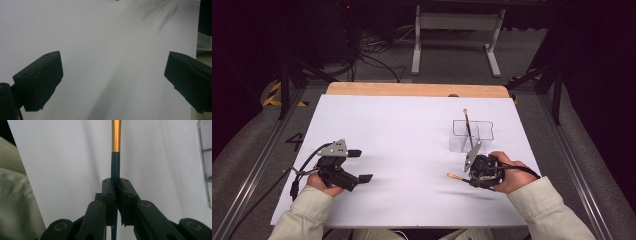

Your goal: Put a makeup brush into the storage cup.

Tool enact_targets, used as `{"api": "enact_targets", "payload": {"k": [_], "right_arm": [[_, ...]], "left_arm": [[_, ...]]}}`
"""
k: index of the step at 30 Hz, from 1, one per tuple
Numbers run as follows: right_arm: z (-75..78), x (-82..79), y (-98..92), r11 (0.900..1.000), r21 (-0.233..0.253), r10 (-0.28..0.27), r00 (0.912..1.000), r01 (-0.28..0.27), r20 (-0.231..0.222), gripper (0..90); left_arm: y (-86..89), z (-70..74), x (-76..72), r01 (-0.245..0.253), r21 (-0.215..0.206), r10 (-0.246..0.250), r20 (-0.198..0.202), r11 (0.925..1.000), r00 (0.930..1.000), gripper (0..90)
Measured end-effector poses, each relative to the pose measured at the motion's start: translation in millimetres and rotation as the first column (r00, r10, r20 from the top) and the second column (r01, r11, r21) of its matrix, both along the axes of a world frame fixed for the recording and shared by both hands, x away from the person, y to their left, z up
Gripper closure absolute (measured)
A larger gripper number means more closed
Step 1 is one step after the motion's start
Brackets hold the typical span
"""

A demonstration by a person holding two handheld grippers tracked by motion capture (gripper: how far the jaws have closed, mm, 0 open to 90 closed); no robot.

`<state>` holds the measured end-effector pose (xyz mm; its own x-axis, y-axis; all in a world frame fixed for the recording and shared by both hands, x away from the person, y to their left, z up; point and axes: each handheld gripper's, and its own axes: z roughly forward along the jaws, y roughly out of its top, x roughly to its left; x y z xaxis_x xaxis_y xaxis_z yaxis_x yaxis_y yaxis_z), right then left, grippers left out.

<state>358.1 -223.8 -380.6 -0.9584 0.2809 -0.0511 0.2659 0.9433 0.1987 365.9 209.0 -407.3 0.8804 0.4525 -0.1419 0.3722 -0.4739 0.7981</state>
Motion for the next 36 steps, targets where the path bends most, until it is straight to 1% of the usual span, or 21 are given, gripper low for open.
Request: {"api": "enact_targets", "payload": {"k": [2,3,7,10,12,14,15,16,17,18,19,20,21,24,26,29,30,31,32,33,36], "right_arm": [[1.9,0.2,-0.2,1.0,0.01,-0.003,1.0,0.002,0.008,83.9],[3.7,0.0,-0.2,1.0,0.02,-0.013,0.9998,0.013,0.014,84.0],[11.4,0.6,-1.4,0.998,0.06,-0.025,0.999,0.023,0.037,84.0],[17.2,1.1,-2.7,0.995,0.094,-0.037,0.998,0.032,0.05,84.0],[20.2,1.8,-3.5,0.993,0.116,-0.042,0.9966,0.034,0.071,84.0],[25.0,2.2,-4.5,0.988,0.148,-0.056,0.9944,0.042,0.09,84.0],[26.5,2.5,-4.9,0.987,0.156,-0.059,0.994,0.044,0.092,83.9],[28.2,2.9,-5.4,0.985,0.167,-0.058,0.9936,0.041,0.097,84.0],[28.2,2.9,-5.4,0.985,0.167,-0.058,0.9936,0.041,0.097,84.0],[32.5,3.9,-6.5,0.98,0.194,-0.062,0.992,0.04,0.11,84.0],[34.4,4.1,-6.8,0.978,0.205,-0.063,0.9911,0.038,0.117,84.0],[36.4,4.4,-7.1,0.975,0.219,-0.069,0.9899,0.041,0.124,84.0],[36.4,4.4,-7.1,0.975,0.219,-0.069,0.9899,0.041,0.124,84.0],[41.7,5.6,-7.9,0.966,0.254,-0.078,0.9868,0.04,0.142,84.0],[43.8,6.8,-8.2,0.963,0.267,-0.083,0.9858,0.041,0.146,84.0],[46.4,8.1,-8.5,0.954,0.297,-0.093,0.983,0.043,0.158,84.0],[47.5,8.0,-8.7,0.95,0.31,-0.102,0.981,0.046,0.165,84.0],[48.4,7.9,-8.9,0.948,0.316,-0.105,0.9806,0.049,0.165,84.0],[49.2,7.7,-9.1,0.944,0.326,-0.11,0.9789,0.049,0.172,83.9],[50.2,7.5,-9.5,0.941,0.335,-0.116,0.9773,0.051,0.177,84.0],[54.4,7.4,-12.1,0.927,0.37,-0.134,0.9714,0.054,0.196,83.9]], "left_arm": [[0.4,0.1,-0.6,-0.002,-0.007,0.002,0.002,1.0,1.0,2.6],[0.6,0.1,-0.5,-0.003,-0.007,0.003,0.007,1.0,1.0,2.5],[1.7,-0.9,-1.0,-0.012,-0.023,0.012,0.013,0.9997,0.9998,2.5],[2.9,-1.4,-1.2,-0.019,-0.036,0.019,0.02,0.9992,0.9996,2.5],[4.2,-1.6,-2.1,-0.028,-0.046,0.029,0.025,0.9985,0.9993,2.5],[6.1,-2.2,-3.3,-0.037,-0.054,0.038,0.027,0.9979,0.9989,2.5],[7.3,-2.5,-3.8,-0.042,-0.056,0.044,0.035,0.9975,0.9984,2.5],[8.5,-3.1,-4.7,-0.047,-0.062,0.049,0.035,0.9969,0.9982,2.5],[8.5,-3.1,-4.7,-0.047,-0.062,0.049,0.035,0.9969,0.9982,2.5],[9.3,-3.5,-5.7,-0.056,-0.068,0.058,0.033,0.9961,0.9978,2.4],[11.5,-3.8,-6.5,-0.066,-0.07,0.069,0.047,0.9954,0.9965,2.4],[11.5,-3.8,-6.5,-0.066,-0.07,0.069,0.047,0.9954,0.9965,2.3],[12.3,-4.2,-6.9,-0.07,-0.074,0.073,0.049,0.9948,0.9961,2.3],[15.0,-5.2,-7.5,-0.079,-0.081,0.083,0.056,0.9936,0.995,2.3],[16.2,-5.7,-8.4,-0.092,-0.085,0.098,0.059,0.9921,0.9935,2.3],[16.9,-6.6,-8.8,-0.097,-0.102,0.104,0.061,0.99,0.9927,2.2],[17.4,-6.7,-8.5,-0.099,-0.1,0.107,0.07,0.99,0.9918,2.1],[17.5,-7.0,-8.6,-0.103,-0.102,0.11,0.068,0.9894,0.9916,1.9],[17.9,-7.5,-8.3,-0.105,-0.101,0.112,0.075,0.9894,0.9908,1.8],[17.6,-8.5,-9.0,-0.111,-0.113,0.119,0.066,0.9874,0.9907,1.7],[18.7,-8.8,-9.0,-0.116,-0.119,0.126,0.078,0.9861,0.989,1.4]]}}
